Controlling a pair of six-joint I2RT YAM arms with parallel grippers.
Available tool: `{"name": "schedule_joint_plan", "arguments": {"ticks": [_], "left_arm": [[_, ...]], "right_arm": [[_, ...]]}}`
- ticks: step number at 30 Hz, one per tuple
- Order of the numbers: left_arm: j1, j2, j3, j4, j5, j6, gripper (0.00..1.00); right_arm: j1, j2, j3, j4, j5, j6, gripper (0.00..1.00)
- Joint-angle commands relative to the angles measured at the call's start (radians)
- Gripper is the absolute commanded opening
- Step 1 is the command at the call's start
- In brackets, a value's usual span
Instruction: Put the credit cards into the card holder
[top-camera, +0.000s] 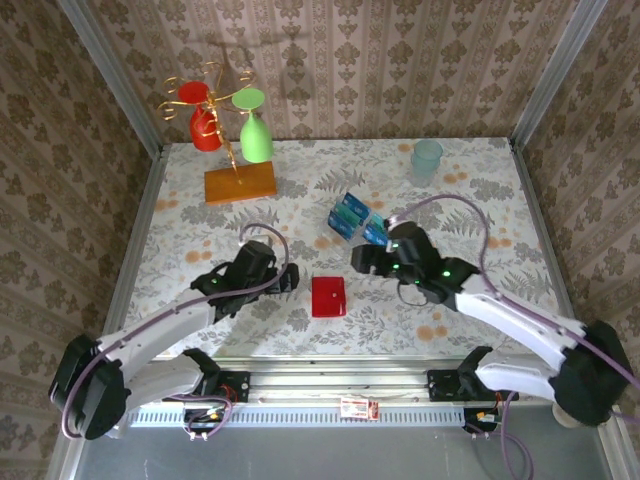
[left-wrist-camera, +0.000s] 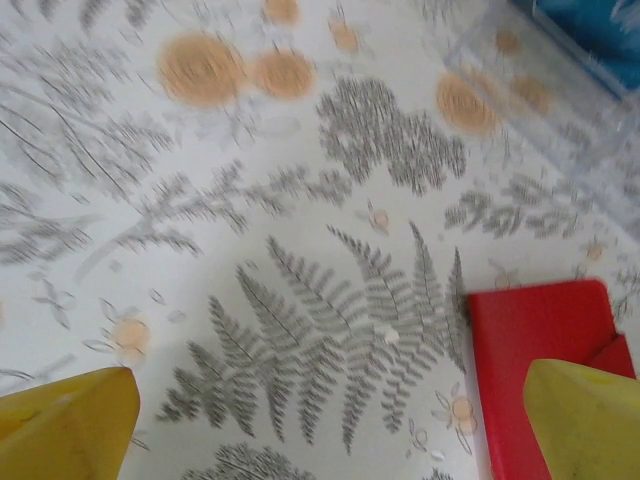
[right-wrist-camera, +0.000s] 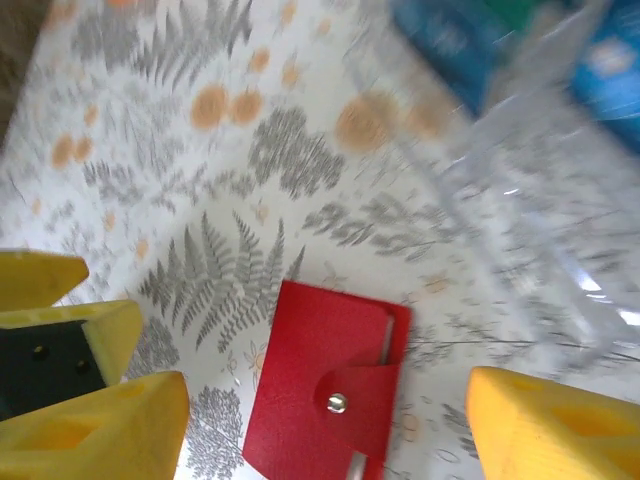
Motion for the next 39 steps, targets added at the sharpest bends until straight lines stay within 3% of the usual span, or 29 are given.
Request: {"name": "schedule_joint_plan", "arguments": {"ticks": [1, 3, 7, 15, 19, 28, 32, 39], "left_arm": [[0.069, -0.066, 0.064, -0.064, -0.029, 0.101, 1.0], [0.119, -0.09, 0.09, -0.07, -0.033, 0.133, 1.0], [0.22, -0.081, 0.153, -0.068, -0.043, 0.203, 1.0], [0.359, -0.033, 0.146, 0.127, -0.165, 0.392, 1.0], [0.401, -0.037, 0.067, 0.297, -0.217, 0.491, 1.0], [0.541, -0.013, -0.086, 0.515, -0.192, 0.569, 1.0], [0.567, 0.019, -0.194, 0.708, -0.185, 0.602, 1.0], [0.576, 0.242, -0.238, 0.984, -0.145, 0.653, 1.0]], "right_arm": [[-0.106, -0.128, -0.023, -0.149, -0.039, -0.041, 0.9], [-0.188, -0.191, -0.023, -0.191, -0.042, -0.059, 0.99], [-0.35, -0.235, 0.003, -0.237, -0.047, -0.111, 1.0], [-0.549, -0.05, 0.065, -0.219, 0.152, -0.128, 1.0], [-0.582, 0.047, 0.027, -0.079, 0.268, -0.132, 1.0], [-0.606, 0.177, -0.064, 0.19, 0.419, -0.27, 1.0], [-0.607, 0.193, -0.118, 0.353, 0.419, -0.388, 1.0], [-0.612, 0.218, -0.282, 0.689, 0.345, -0.545, 1.0]]}}
